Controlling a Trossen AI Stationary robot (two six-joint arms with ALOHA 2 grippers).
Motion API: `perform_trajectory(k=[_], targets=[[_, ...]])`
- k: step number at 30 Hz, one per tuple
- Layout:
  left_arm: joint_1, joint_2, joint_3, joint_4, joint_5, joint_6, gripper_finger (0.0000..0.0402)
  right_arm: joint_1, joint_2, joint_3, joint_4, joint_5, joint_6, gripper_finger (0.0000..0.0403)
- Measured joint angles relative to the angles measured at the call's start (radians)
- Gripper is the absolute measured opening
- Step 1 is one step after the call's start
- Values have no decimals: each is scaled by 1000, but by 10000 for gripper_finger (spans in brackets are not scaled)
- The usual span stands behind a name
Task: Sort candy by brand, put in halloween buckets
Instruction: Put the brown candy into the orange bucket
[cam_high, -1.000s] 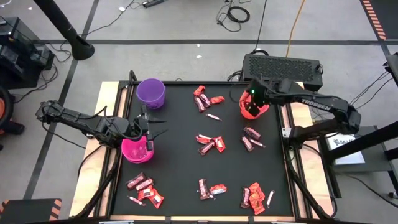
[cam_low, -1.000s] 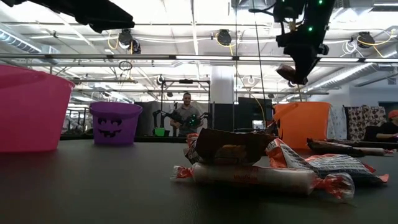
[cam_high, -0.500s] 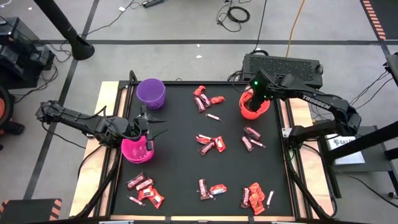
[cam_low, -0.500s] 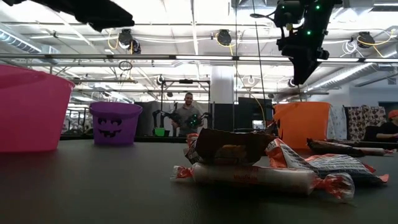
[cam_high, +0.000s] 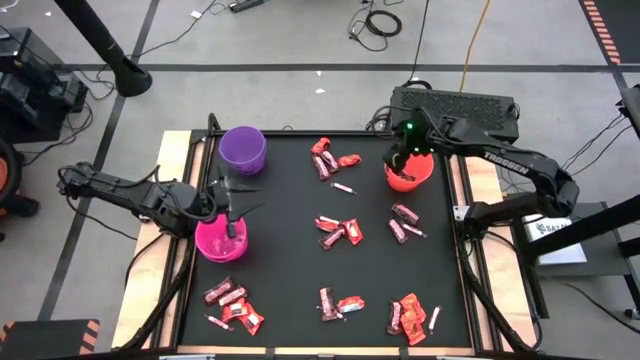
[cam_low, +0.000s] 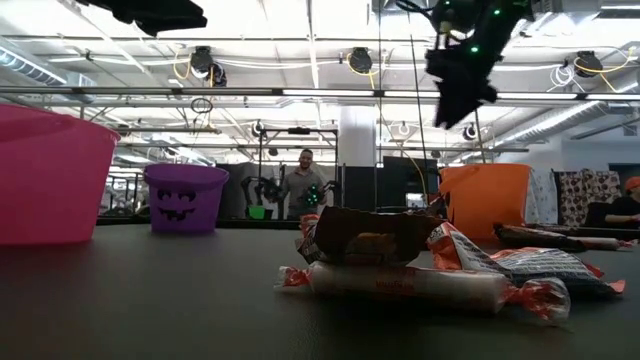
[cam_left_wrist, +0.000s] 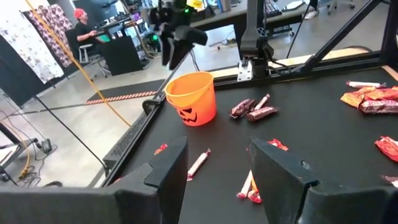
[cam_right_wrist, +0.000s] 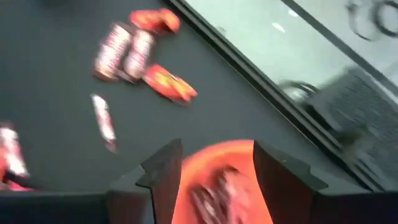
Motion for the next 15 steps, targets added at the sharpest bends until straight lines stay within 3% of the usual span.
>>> perform_trajectory(k=[7, 15], targets=[[0, -98, -64, 24, -26, -14, 176, 42, 216, 27, 234, -81, -21, 189], [0, -125, -166, 183, 13, -13, 176, 48, 586, 297, 212, -103, 17, 189]])
